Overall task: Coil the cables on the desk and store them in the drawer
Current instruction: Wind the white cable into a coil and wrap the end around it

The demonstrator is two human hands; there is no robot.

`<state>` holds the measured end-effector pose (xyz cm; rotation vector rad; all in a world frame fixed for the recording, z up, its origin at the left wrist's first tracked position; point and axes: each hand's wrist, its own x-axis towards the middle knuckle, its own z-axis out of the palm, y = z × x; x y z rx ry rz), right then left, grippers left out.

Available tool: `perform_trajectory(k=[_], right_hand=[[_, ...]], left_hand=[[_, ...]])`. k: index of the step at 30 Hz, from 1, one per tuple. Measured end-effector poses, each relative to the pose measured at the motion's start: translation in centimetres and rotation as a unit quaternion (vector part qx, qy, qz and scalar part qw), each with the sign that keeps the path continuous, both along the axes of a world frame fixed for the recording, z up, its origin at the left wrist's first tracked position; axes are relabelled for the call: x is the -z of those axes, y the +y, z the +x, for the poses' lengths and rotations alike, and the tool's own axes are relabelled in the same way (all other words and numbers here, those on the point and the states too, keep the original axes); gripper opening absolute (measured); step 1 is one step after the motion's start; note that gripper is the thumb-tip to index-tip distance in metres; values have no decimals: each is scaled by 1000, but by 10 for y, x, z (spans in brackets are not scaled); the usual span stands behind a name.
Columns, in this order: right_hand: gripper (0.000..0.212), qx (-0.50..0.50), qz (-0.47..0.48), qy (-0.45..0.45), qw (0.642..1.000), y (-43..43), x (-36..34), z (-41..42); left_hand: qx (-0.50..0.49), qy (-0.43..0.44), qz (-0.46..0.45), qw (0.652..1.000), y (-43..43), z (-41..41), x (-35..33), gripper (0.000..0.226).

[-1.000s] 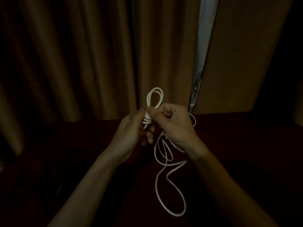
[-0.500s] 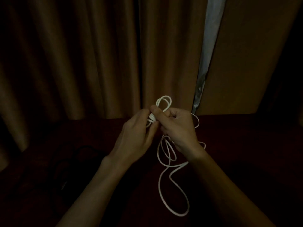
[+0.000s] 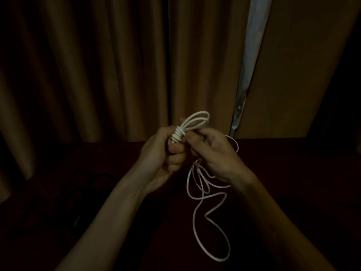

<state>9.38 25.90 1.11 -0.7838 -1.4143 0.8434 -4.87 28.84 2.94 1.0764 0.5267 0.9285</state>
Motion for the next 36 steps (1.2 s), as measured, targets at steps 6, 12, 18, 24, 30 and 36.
perform_trajectory(k=[6, 12, 18, 24, 30, 36], right_hand=[[28, 72, 22, -13, 997, 1, -3, -1], [17, 164, 8, 28, 986, 2, -3, -2], [39, 198, -26, 52, 978, 3, -2, -6], [45, 163, -21, 18, 986, 1, 0, -13], [15, 19, -53, -82, 995, 2, -1, -4], [37, -42, -58, 60, 996, 2, -2, 0]], left_hand=[[29, 84, 30, 996, 0, -2, 4, 49], [-169, 165, 260, 936, 4, 0, 15, 20], [-275, 260, 588, 715, 8, -5, 29, 29], [-293, 313, 585, 688, 10, -4, 38, 26], [-319, 214, 370, 846, 18, -8, 26, 16], [-38, 15, 11, 999, 7, -2, 6, 29]])
